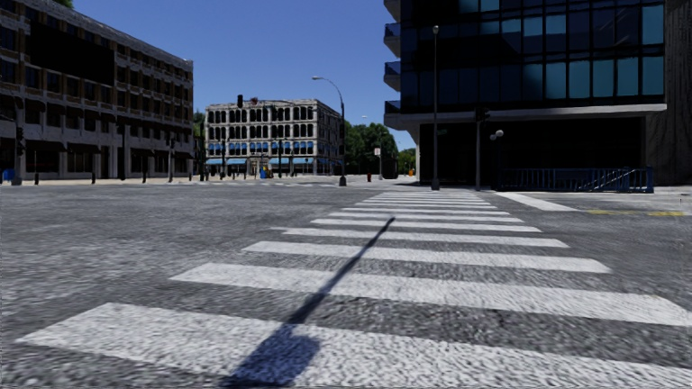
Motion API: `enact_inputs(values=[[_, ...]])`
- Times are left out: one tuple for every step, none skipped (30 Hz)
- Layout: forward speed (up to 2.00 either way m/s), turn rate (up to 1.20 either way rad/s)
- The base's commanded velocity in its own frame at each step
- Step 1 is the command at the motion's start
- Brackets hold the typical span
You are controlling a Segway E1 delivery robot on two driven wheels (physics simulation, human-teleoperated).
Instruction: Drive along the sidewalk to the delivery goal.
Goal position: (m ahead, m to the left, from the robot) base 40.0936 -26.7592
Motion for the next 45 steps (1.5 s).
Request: enact_inputs(values=[[1.52, -0.68], [1.52, -0.68], [1.52, -0.68], [1.52, -0.68], [1.52, -0.68], [1.52, -0.68], [1.52, -0.68], [1.51, -0.66], [1.51, -0.56], [1.53, -0.38], [1.55, -0.28], [1.57, -0.22], [1.59, -0.2], [1.61, -0.19], [1.64, -0.19], [1.67, -0.15], [1.67, -0.15], [1.83, 0.0], [1.89, 0.0], [1.94, 0.0], [1.98, 0.0], [1.98, 0.0], [2.0, 0.0], [2.0, 0.0], [2.0, 0.0], [2.0, 0.0], [1.99, 0.0], [1.99, 0.0], [1.99, 0.0], [1.99, 0.0], [1.99, 0.0], [1.99, 0.0], [1.99, 0.0], [1.99, 0.0], [1.99, 0.0], [1.99, 0.06], [1.99, 0.1], [1.99, 0.11], [1.99, 0.12], [1.99, 0.12], [1.99, 0.12], [1.99, 0.12], [1.99, 0.12], [1.99, 0.12], [1.99, 0.12]])
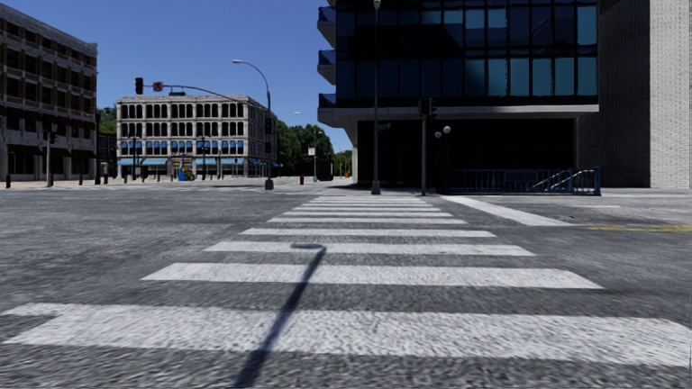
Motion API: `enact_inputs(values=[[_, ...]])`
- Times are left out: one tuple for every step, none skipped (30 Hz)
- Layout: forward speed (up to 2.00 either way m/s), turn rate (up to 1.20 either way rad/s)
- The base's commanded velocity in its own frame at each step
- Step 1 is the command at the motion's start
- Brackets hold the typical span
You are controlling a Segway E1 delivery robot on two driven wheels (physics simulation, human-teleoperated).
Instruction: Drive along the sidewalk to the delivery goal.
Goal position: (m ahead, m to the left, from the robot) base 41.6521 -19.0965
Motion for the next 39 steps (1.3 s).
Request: enact_inputs(values=[[1.99, 0.12], [1.99, 0.04], [1.99, 0.0], [1.99, 0.0], [1.99, 0.0], [1.99, 0.0], [1.99, 0.0], [1.99, 0.0], [1.99, 0.05], [1.99, 0.08], [1.99, 0.1], [1.99, 0.1], [1.99, 0.1], [1.99, 0.1], [1.99, 0.09], [1.99, 0.0], [1.99, 0.0], [1.99, 0.0], [1.99, 0.0], [1.99, 0.0], [1.99, 0.0], [1.99, 0.0], [1.99, 0.0], [1.99, 0.0], [1.99, 0.0], [1.99, 0.0], [1.99, 0.0], [1.99, 0.0], [2.0, 0.0], [2.0, 0.0], [2.0, 0.0], [2.0, 0.0], [2.0, 0.0], [2.0, 0.0], [2.0, 0.0], [2.0, 0.0], [2.0, 0.0], [2.0, 0.0], [2.0, 0.0]])
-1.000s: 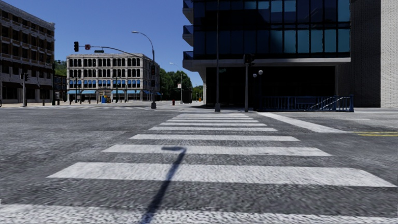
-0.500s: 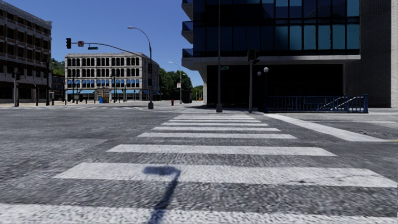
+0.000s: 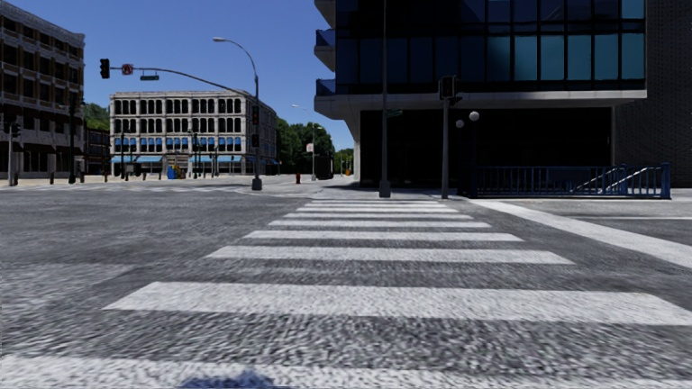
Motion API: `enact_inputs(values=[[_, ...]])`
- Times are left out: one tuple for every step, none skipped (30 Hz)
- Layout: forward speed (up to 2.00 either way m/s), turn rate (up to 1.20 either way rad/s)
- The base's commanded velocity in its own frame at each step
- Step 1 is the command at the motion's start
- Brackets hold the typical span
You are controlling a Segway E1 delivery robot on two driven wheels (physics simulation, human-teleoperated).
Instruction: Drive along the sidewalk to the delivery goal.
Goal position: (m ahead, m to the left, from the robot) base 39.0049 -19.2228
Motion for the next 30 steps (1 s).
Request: enact_inputs(values=[[2.0, 0.0], [2.0, 0.0], [2.0, 0.0], [1.99, 0.0], [1.98, 0.0], [1.98, 0.0], [1.98, 0.0], [1.98, 0.0], [1.98, 0.0], [1.98, 0.0], [1.98, 0.0], [1.98, 0.0], [1.98, 0.0], [1.98, 0.0], [1.98, 0.0], [1.98, 0.0], [1.98, 0.0], [1.98, 0.0], [1.98, 0.0], [1.98, 0.0], [1.98, 0.0], [1.98, 0.0], [1.98, 0.0], [1.98, 0.0], [1.98, 0.0], [1.98, 0.0], [1.98, 0.0], [1.98, 0.0], [1.98, 0.0], [1.98, 0.0]])
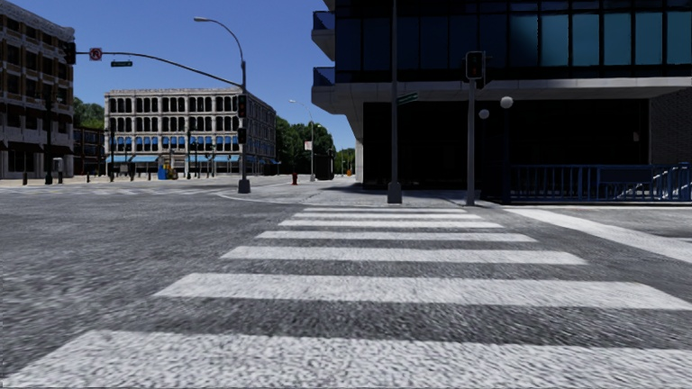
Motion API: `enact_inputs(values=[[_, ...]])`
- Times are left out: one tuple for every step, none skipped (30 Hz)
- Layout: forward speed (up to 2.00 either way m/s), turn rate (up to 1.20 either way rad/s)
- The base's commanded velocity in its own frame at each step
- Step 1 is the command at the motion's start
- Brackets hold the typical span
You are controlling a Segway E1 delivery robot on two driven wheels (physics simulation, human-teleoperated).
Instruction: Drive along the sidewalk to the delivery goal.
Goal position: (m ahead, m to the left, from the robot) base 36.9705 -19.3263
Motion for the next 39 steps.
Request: enact_inputs(values=[[1.98, 0.0], [1.98, 0.0], [1.98, 0.04], [1.98, 0.08], [1.98, 0.1], [1.98, 0.1], [1.98, 0.1], [1.98, 0.1], [1.98, 0.0], [1.99, 0.0], [2.0, 0.0], [2.0, 0.0], [2.0, 0.0], [2.0, 0.0], [2.0, 0.0], [2.0, 0.0], [2.0, 0.0], [2.0, 0.0], [2.0, 0.0], [2.0, 0.0], [2.0, 0.0], [2.0, 0.0], [2.0, 0.0], [2.0, 0.0], [2.0, 0.0], [2.0, 0.0], [2.0, 0.0], [2.0, 0.0], [2.0, 0.0], [2.0, 0.0], [2.0, 0.0], [2.0, 0.0], [2.0, 0.0], [2.0, 0.0], [2.0, 0.0], [2.0, 0.0], [2.0, 0.0], [2.0, 0.0], [2.0, 0.0]])
